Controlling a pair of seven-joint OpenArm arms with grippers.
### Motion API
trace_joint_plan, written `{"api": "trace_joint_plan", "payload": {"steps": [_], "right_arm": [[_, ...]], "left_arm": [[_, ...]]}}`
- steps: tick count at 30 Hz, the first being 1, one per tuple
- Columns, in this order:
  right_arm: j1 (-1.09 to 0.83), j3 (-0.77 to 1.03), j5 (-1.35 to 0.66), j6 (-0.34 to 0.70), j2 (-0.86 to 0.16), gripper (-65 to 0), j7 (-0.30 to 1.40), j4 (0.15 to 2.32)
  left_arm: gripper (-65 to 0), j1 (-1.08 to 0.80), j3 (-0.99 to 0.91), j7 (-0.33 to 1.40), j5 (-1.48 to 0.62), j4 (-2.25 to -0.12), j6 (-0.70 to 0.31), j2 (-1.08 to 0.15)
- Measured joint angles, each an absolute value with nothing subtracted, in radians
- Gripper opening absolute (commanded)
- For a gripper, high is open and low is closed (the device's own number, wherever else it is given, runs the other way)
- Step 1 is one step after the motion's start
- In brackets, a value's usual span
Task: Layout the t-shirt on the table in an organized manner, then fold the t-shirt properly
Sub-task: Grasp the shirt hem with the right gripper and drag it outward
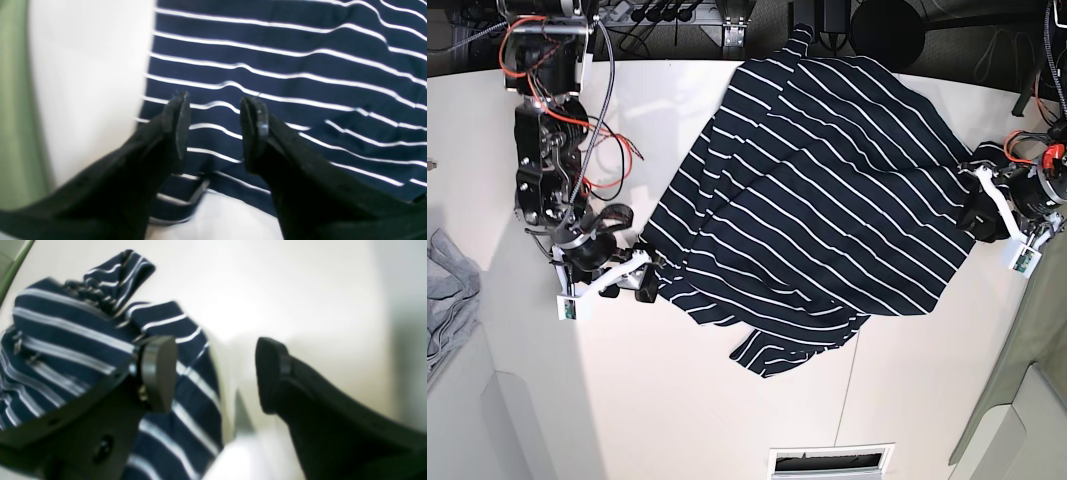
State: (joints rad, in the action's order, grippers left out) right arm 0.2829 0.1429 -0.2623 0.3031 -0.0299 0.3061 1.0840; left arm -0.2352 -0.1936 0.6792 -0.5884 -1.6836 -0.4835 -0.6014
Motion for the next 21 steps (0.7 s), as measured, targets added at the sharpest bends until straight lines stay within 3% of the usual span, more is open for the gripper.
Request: {"api": "trace_joint_plan", "payload": {"steps": [6, 8, 10, 11, 16, 21], "right_arm": [[0.414, 0.144, -0.272, 0.371, 0.025, -28.7, 0.27, 0.773], [0.435, 0.144, -0.265, 0.373, 0.049, -40.9, 0.281, 0.745], [0.43, 0.142, -0.259, 0.377, 0.064, -61.2, 0.259, 0.744], [0.426, 0.142, -0.259, 0.387, 0.067, -65.0, 0.234, 0.743], [0.417, 0.144, -0.247, 0.487, 0.042, -65.0, 0.259, 0.805], [0.318, 0.176, -0.26, 0.513, 0.03, -65.0, 0.382, 1.121]], "left_arm": [[-37.7, -0.235, -0.142, 0.638, -0.573, -1.592, -0.482, -0.525], [-38.4, -0.229, -0.133, 0.621, -0.543, -1.563, -0.484, -0.505], [-42.3, -0.209, -0.134, 0.619, -0.505, -1.525, -0.48, -0.49], [-45.4, -0.203, -0.134, 0.618, -0.503, -1.507, -0.48, -0.49], [-56.6, -0.162, -0.135, 0.613, -0.472, -1.397, -0.48, -0.49], [-58.1, -0.132, -0.138, 0.612, -0.462, -1.311, -0.49, -0.498]]}}
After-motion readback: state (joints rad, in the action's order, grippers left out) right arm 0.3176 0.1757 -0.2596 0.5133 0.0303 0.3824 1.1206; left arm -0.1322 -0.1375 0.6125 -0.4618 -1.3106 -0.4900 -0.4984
